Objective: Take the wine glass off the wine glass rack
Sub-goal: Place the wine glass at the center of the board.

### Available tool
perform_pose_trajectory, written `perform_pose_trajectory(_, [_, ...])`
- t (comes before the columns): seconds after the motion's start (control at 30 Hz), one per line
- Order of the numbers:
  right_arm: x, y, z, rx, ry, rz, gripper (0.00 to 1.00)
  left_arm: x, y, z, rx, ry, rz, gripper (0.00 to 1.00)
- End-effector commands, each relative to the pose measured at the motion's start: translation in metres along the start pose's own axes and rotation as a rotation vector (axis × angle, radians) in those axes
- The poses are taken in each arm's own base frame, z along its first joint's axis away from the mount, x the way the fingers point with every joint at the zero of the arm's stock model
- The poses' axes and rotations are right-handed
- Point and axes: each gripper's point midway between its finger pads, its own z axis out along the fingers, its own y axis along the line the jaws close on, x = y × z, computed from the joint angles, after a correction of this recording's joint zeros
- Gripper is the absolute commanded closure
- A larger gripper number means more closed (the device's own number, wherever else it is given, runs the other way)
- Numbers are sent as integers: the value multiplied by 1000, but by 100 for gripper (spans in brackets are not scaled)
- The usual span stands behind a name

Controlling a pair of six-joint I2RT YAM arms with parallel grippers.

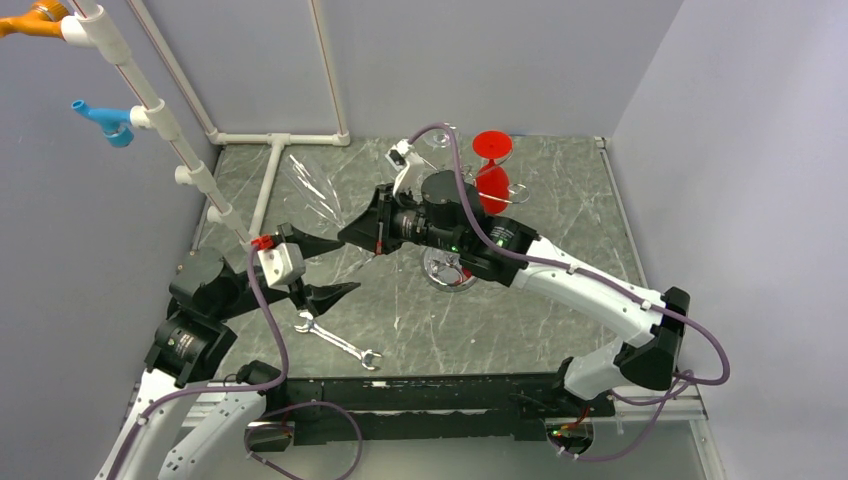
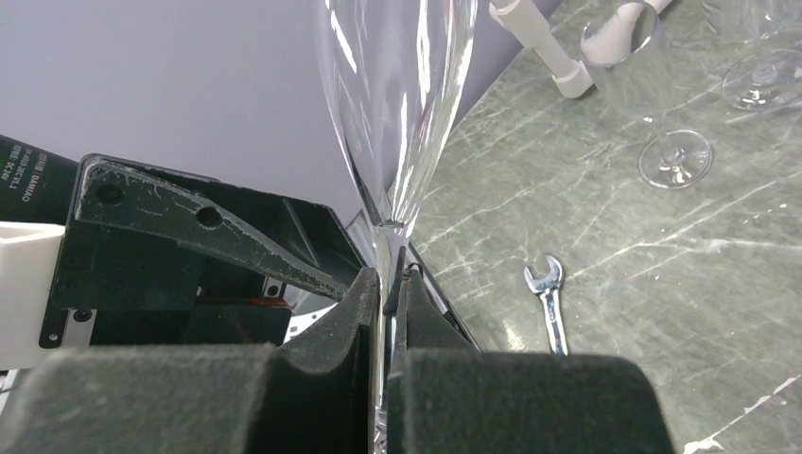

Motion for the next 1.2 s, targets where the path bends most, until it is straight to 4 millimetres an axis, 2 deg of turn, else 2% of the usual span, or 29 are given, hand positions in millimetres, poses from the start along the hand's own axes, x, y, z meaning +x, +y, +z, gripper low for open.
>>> perform_pose_trajectory(0.0, [-29,26,-16,-78,-110,-25,100,-24,6,-3,-33,-47,43,26])
perform_pose_trajectory(0.37, [-37,24,-29,-71,-180,-38,100,-31,11,-7,-80,-57,33,21])
perform_pose_trajectory(0.47, [-38,24,-33,-72,-192,-41,100,-35,11,-9,-91,-73,28,17])
perform_pose_trajectory(0.7, [-40,24,-40,-80,-214,-52,100,-46,28,-17,-219,-133,2,7])
perform_pose_trajectory(1.03, [-38,24,-52,-96,-238,-71,100,-59,49,-19,-338,-134,-134,5])
perform_pose_trajectory(1.1, [-36,23,-56,-95,-238,-75,100,-59,52,-18,-348,-131,-164,1])
perform_pose_trajectory(1.17, [-40,28,-60,-119,-261,-82,100,-61,54,-16,-356,-124,-191,1])
